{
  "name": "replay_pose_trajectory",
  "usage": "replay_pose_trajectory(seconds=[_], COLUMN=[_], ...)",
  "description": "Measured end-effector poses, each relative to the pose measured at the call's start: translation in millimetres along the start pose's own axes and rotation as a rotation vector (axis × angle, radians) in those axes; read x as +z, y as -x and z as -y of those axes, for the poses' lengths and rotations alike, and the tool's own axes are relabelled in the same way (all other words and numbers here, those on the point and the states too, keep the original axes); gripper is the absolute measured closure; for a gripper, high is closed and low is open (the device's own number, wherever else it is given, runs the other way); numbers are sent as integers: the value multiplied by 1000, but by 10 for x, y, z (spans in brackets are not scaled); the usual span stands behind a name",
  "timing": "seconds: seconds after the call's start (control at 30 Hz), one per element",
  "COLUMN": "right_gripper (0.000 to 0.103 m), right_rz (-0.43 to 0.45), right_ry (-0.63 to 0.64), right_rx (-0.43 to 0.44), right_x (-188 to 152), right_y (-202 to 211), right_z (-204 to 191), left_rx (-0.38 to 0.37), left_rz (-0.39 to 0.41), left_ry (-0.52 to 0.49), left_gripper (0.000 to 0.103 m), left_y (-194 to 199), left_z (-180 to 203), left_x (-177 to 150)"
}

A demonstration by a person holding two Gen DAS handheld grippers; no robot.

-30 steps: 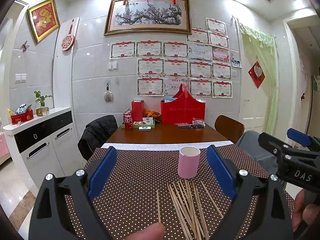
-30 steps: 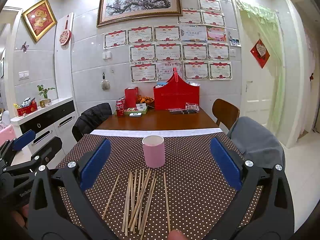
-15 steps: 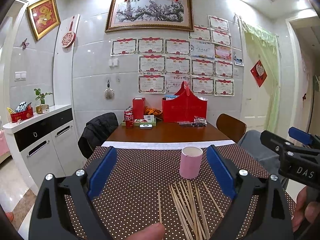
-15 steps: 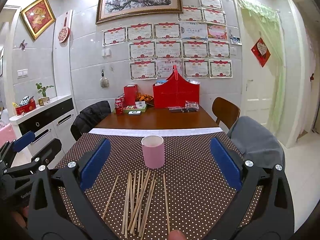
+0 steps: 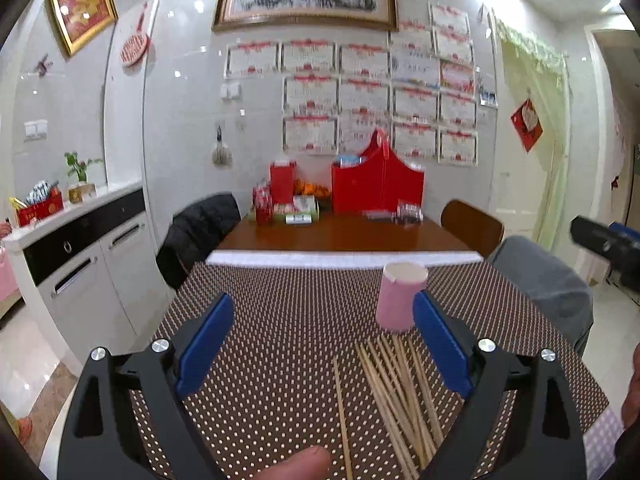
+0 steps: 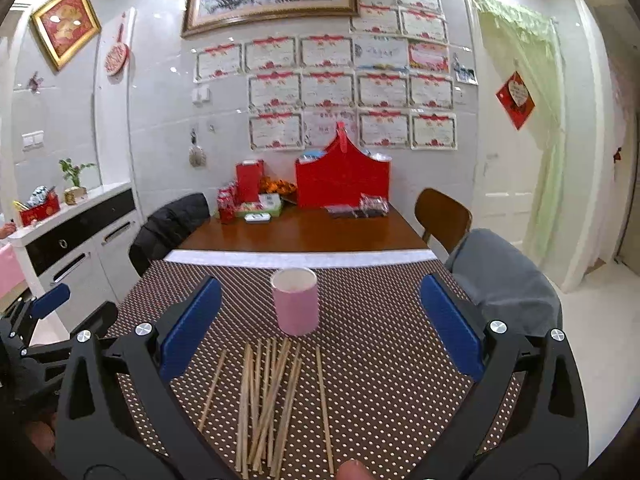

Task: Organize utensils
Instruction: 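Lower the right tool to the chopsticks and grasp one chopstick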

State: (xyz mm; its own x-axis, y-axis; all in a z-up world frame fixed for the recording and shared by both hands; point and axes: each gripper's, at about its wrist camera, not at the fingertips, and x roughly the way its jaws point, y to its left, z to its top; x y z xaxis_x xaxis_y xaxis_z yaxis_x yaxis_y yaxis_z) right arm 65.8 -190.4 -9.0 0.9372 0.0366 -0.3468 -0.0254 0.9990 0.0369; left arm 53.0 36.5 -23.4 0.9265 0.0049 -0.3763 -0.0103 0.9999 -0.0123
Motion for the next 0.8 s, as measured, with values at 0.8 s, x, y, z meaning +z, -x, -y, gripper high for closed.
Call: replay_pose_trajectory(seconds=[0.8], right_gripper=[5], right_rz=[-515], right_ry=[28], right_rx=[55], right_x=[-1167], right_y=[-1647], right_z=[402], left_rx=[31], left_rz=[-485], left_ry=[-65], left_gripper=[13], left_y=[-1695], left_z=[32], left_x=[-1129])
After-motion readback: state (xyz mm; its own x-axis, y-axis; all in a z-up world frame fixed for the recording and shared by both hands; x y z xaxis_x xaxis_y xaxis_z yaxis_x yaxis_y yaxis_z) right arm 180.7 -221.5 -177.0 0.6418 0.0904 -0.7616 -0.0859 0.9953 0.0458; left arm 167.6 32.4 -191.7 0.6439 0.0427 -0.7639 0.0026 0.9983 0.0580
